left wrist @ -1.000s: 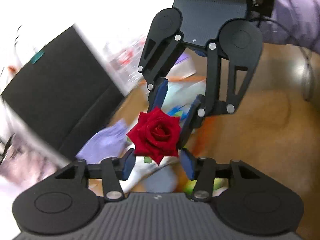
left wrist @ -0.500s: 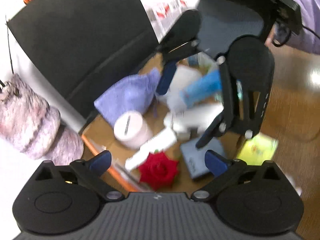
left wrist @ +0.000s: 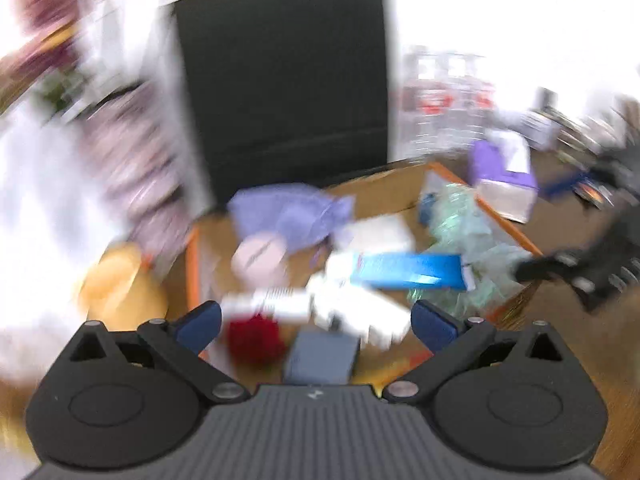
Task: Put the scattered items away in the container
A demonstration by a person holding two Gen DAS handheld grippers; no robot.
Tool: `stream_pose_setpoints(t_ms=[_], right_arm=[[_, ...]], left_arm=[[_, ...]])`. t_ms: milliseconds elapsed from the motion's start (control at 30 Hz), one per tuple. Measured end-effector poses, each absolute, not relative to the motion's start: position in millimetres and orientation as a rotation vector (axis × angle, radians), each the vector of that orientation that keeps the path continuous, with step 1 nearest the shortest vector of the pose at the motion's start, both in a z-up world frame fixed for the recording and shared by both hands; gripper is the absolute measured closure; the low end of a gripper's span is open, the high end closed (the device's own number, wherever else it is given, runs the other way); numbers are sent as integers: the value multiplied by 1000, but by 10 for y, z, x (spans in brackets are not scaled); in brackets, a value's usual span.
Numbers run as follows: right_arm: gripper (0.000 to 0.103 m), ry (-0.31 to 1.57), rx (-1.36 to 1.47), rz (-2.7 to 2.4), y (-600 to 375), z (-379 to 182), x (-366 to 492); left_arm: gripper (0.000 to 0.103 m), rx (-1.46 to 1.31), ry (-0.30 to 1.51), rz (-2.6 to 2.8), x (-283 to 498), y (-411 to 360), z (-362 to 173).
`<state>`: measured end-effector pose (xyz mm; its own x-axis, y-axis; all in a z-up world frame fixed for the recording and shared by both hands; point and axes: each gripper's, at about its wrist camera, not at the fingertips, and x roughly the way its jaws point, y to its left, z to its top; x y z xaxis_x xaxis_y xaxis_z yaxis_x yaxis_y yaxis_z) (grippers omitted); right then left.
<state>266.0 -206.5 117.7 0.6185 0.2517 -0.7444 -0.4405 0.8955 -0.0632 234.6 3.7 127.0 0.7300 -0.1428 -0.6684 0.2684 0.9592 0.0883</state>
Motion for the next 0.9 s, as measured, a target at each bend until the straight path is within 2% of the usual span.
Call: stream_pose_setpoints(t_ms=[200, 433, 600, 900], right_arm=[[0, 693, -54, 304, -2165, 908, 1402], [0, 644, 0, 151, -2046, 364, 438], [0, 687, -22, 113, -1929, 68, 267], [0, 666, -18, 91, -1798, -8, 219]], left_arm=[[0, 19, 626, -138, 1198, 129, 1006], [0, -85, 679, -51, 494, 178, 440], [0, -40, 679, -15, 312, 194, 283], [0, -18, 693, -46, 236, 154, 135]])
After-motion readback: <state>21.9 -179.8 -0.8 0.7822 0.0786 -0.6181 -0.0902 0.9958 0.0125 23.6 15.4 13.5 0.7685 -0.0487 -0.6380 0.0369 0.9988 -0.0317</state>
